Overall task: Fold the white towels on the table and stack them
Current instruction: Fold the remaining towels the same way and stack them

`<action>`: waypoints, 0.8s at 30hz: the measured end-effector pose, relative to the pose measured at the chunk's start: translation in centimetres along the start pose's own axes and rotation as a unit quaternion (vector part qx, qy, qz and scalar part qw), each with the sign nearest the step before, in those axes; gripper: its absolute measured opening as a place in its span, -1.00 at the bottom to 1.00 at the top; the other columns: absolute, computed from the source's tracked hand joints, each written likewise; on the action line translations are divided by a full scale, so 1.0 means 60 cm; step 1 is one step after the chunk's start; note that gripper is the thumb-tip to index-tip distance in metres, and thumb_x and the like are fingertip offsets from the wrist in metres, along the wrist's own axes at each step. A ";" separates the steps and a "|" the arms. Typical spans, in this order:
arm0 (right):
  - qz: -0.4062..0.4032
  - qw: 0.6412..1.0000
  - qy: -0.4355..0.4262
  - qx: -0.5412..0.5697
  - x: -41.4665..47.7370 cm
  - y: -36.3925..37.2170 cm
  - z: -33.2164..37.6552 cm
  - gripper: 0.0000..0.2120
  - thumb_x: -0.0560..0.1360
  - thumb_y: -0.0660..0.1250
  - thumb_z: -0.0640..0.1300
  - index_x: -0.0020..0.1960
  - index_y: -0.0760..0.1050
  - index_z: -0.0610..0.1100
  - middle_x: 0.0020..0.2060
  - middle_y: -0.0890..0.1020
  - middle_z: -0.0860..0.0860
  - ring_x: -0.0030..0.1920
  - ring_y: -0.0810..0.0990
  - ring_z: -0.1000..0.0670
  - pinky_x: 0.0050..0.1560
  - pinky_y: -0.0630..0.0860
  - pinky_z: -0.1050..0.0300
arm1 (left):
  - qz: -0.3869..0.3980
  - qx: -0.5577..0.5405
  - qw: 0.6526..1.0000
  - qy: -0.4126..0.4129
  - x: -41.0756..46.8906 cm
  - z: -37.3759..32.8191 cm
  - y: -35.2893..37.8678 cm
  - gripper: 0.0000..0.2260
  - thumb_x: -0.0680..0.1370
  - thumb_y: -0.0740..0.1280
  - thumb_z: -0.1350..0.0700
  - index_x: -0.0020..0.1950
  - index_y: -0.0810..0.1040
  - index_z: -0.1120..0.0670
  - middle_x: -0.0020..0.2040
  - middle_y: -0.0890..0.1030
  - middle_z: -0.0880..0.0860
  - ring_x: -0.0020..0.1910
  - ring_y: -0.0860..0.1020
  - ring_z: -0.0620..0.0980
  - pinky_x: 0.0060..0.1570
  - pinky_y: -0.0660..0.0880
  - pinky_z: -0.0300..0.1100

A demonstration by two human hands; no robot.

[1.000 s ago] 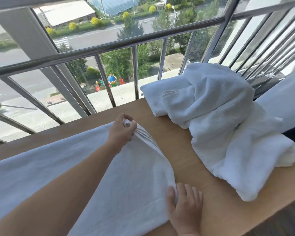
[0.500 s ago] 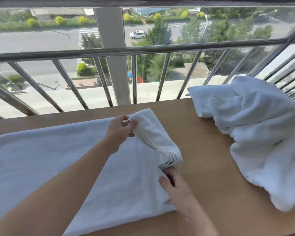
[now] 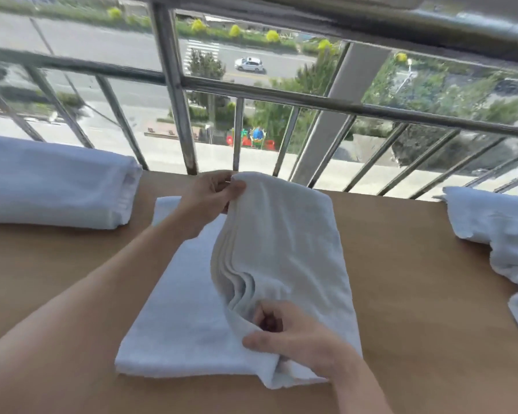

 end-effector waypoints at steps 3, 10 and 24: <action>0.053 0.999 0.011 -0.003 0.057 0.081 0.047 -0.77 0.41 0.52 -0.03 -0.22 0.46 0.00 -0.31 0.45 0.02 -0.31 0.43 0.04 -0.36 0.35 0.19 | -0.030 0.012 0.999 0.018 -0.015 -0.025 -0.099 -0.88 0.63 0.33 0.20 0.09 0.67 0.14 -0.18 0.69 0.01 -0.18 0.61 -0.06 -0.09 0.56 -0.15; 0.029 0.996 0.061 -0.061 0.198 0.211 0.058 -0.71 0.42 0.45 -0.02 -0.28 0.36 -0.08 -0.43 0.40 0.03 -0.48 0.44 0.07 -0.44 0.37 0.23 | -0.126 0.081 0.989 -0.008 -0.007 0.048 -0.249 -0.92 0.59 0.40 0.12 0.04 0.65 0.09 -0.13 0.66 0.07 -0.18 0.58 -0.01 -0.07 0.48 -0.14; -0.237 0.952 -0.011 -0.195 0.183 0.151 0.002 -0.93 0.59 0.29 0.01 -0.02 0.55 0.11 -0.32 0.58 0.14 -0.28 0.54 0.12 -0.25 0.47 0.22 | -0.077 0.242 0.959 -0.124 -0.111 0.248 -0.259 -0.67 0.49 0.45 -0.21 0.09 0.56 -0.02 -0.13 0.60 -0.12 -0.06 0.60 -0.09 -0.11 0.52 -0.21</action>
Point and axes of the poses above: each hand's wrist, its own x-axis towards the middle knuckle, its own y-axis out of the palm, z = x × y, the point moved 8 cm from there along x, towards the middle knuckle
